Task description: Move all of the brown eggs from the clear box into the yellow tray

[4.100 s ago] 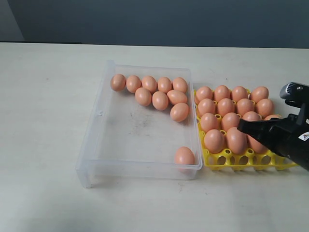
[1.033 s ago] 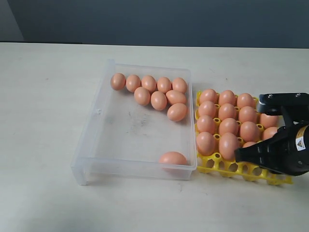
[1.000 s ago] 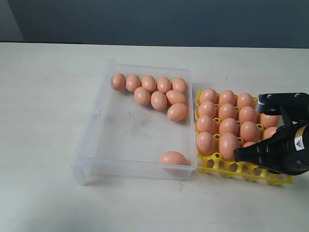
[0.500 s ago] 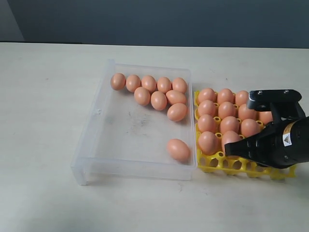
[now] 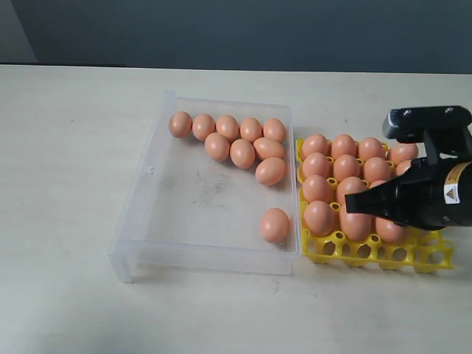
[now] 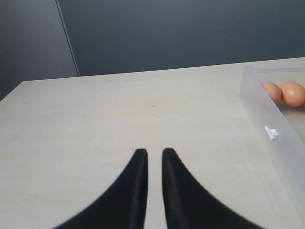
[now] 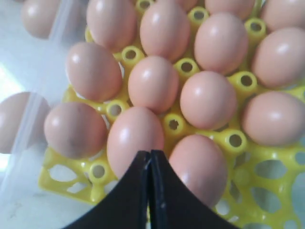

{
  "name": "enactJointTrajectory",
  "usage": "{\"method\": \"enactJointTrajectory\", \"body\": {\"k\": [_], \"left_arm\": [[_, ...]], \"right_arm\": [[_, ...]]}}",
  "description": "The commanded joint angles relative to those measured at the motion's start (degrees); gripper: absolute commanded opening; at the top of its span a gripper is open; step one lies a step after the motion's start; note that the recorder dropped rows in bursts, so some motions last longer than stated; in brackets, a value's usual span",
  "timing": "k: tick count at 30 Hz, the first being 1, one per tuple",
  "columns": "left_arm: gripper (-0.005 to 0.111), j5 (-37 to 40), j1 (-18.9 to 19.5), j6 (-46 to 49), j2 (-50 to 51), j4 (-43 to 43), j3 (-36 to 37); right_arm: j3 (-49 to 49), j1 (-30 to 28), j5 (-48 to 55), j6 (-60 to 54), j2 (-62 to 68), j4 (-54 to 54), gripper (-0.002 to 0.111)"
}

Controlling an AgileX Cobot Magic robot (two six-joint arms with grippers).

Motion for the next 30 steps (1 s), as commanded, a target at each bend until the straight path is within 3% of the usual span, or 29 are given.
{"method": "enactJointTrajectory", "body": {"k": [1, 6, 11, 23, 30], "left_arm": [[0.012, -0.71, -0.03, -0.05, 0.05, -0.13, 0.29], [0.012, -0.71, -0.03, -0.05, 0.05, -0.13, 0.29], [0.012, -0.71, -0.03, -0.05, 0.05, -0.13, 0.29], [0.012, -0.71, -0.03, -0.05, 0.05, -0.13, 0.29], [0.012, -0.71, -0.03, -0.05, 0.05, -0.13, 0.29]], "right_arm": [[-2.56, -0.21, 4.71, -0.75, -2.6, 0.35, -0.001], [-2.56, -0.21, 3.56, -2.68, 2.91, 2.68, -0.001], [-2.56, -0.11, 1.91, -13.51, 6.4, 12.96, -0.001], [-2.56, -0.11, -2.58, -13.51, 17.31, 13.3, -0.001], [-2.56, -0.11, -0.86, -13.51, 10.98, 12.96, -0.001]]}}
